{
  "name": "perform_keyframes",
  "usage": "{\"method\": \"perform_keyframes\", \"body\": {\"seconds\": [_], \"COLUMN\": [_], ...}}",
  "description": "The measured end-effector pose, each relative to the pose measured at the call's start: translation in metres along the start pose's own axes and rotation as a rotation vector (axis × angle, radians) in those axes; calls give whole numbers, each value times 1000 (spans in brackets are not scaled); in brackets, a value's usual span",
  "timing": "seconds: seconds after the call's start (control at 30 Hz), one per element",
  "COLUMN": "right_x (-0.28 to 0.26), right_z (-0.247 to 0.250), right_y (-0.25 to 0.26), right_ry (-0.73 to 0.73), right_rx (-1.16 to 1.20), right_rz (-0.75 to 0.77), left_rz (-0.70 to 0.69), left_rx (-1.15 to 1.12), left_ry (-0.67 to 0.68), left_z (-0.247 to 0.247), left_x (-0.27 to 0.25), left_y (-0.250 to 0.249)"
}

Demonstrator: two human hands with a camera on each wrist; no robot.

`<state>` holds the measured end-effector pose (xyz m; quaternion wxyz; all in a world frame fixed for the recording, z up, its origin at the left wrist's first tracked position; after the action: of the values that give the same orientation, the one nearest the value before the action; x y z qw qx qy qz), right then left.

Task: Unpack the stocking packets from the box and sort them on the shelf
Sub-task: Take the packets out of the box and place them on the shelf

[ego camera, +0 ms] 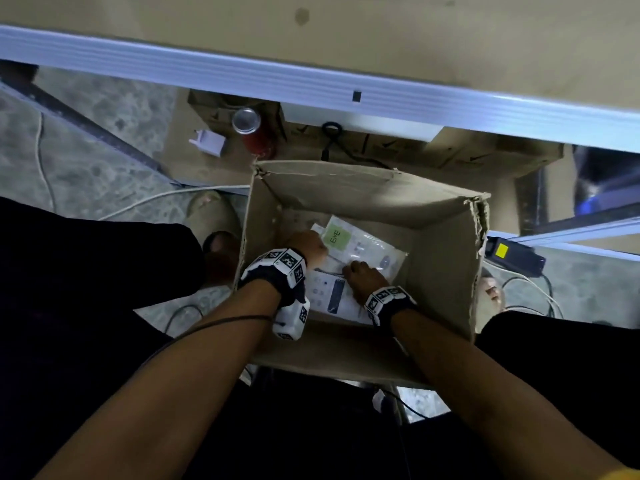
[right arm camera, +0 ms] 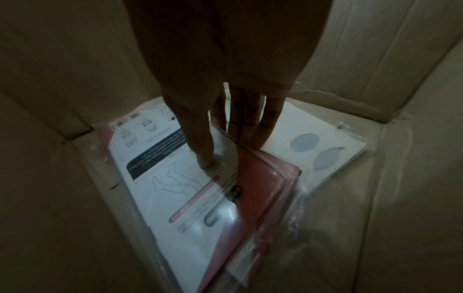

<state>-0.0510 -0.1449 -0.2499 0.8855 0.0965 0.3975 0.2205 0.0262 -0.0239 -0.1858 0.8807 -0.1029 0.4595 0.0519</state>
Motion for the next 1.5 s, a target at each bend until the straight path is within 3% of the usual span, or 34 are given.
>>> {"method": "perform_keyframes", "body": {"seconds": [0.17,0.47,0.6,0.83,1.17,1.5], "right_x": [0,0,-1,1,-2,2], "right_z": [-8,-8,-16,-16,-20,-23], "right_y": [10,1,-2,2,-2,3], "right_ry": [4,-63,36,19,137,117], "right_rx": [21,101,151,190,240,276], "right_rz": [53,-29,-26,7,-8,-2], "left_rz": [16,-103,-214,-466,-425,-475], "left_rx": [86,150,226,473,609,699], "left_ry": [-47,-116,-158,-288,-338,-317], "left_z": [1,-11,-23,-43,-56,-44], "left_x": [14,58,70,76,85,80], "left_y": [-16,-42,-51,-77,-71,-55]}}
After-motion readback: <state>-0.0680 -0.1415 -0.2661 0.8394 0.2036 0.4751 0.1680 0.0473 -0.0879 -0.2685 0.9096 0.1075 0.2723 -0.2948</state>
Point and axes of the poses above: each hand's wrist, its own x-axis towards the middle knuckle, its own z-axis out of the back of the hand, y = z × x, the point moved 6 cm from there along x, towards the middle knuckle, and after that the axes turned 10 degrees about z, right-handed, at the moved point
